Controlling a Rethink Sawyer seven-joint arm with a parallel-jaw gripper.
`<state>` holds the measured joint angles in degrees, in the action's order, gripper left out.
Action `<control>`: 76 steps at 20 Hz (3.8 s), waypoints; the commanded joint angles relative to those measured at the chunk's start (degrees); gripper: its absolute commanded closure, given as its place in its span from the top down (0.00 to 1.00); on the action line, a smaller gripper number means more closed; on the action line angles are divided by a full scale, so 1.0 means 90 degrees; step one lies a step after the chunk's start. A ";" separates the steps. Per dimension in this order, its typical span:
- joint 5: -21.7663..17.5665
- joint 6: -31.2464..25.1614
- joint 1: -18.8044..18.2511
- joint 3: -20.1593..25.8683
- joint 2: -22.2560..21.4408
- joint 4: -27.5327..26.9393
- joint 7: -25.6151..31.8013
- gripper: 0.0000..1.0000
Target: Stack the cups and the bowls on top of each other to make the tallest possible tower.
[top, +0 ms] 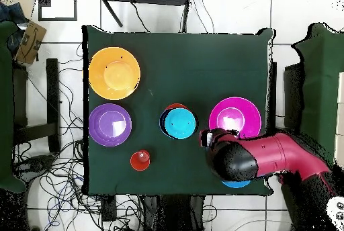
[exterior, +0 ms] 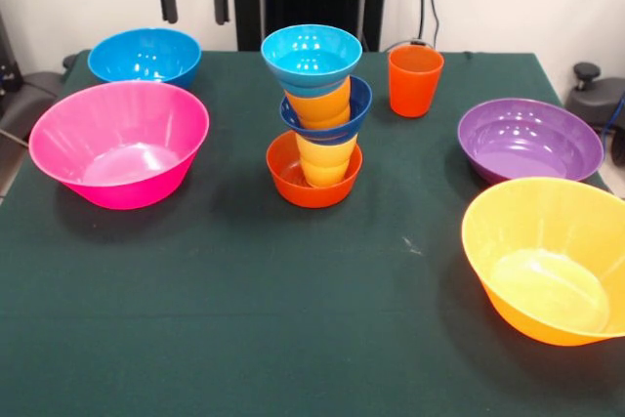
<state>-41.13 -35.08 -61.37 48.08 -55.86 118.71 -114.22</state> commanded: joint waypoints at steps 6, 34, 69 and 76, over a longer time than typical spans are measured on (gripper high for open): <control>-0.1420 0.0940 0.0571 -0.1091 0.1188 -0.0201 -0.0160 1.00; -0.1466 0.1016 0.0805 -0.1910 0.0653 0.0039 0.0171 1.00; -0.2575 0.2451 0.2567 -0.4549 0.1857 -0.0836 -0.0775 1.00; -0.2911 0.2844 0.3074 -0.5324 0.2215 -0.1243 -0.1060 1.00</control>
<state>-62.11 -15.68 -37.47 4.28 -39.62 114.98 -114.23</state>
